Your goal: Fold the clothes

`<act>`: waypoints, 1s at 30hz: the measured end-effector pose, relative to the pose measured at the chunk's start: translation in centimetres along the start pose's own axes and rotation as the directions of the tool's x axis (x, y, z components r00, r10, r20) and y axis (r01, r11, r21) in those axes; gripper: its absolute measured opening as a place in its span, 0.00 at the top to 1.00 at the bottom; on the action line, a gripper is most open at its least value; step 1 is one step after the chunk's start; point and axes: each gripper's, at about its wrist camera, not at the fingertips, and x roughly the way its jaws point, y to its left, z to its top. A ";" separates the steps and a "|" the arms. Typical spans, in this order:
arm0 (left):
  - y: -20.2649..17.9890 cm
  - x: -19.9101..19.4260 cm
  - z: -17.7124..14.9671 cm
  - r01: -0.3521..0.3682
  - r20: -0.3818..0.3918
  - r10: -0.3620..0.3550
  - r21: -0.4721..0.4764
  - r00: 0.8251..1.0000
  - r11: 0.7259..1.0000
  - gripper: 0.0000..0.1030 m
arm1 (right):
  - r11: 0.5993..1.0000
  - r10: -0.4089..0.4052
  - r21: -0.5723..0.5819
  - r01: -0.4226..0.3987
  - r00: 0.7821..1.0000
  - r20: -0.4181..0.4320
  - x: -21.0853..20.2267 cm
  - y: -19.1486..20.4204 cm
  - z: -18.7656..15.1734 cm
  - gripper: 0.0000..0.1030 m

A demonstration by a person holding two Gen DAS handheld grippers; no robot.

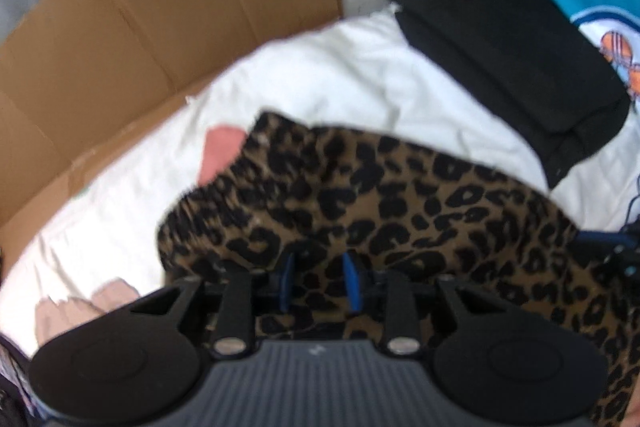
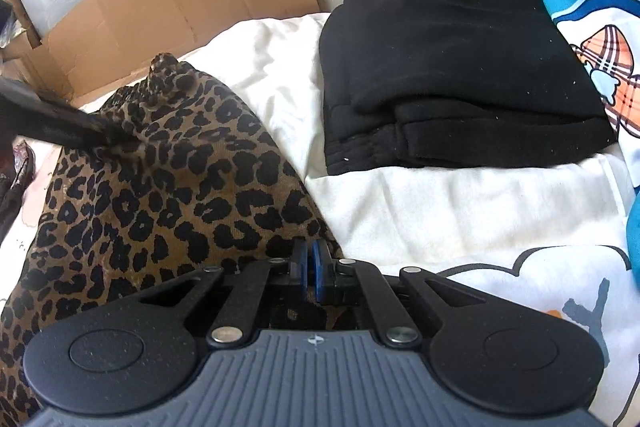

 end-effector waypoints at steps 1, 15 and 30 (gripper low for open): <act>-0.1 0.6 -0.2 -0.001 -0.002 0.001 -0.007 1.000 1.000 0.72 | 1.000 0.000 0.001 0.000 1.000 -0.001 0.0 0.0 0.1 0.94; 1.7 -0.5 1.7 0.048 0.096 -0.041 -0.066 0.995 0.997 0.72 | 1.000 -0.005 -0.002 0.005 1.000 0.006 -0.3 0.1 -0.2 0.94; 6.4 -0.6 -3.0 -0.051 0.013 0.052 -0.067 0.999 0.996 0.73 | 1.000 -0.006 -0.017 0.006 1.000 -0.003 0.2 0.2 0.1 0.94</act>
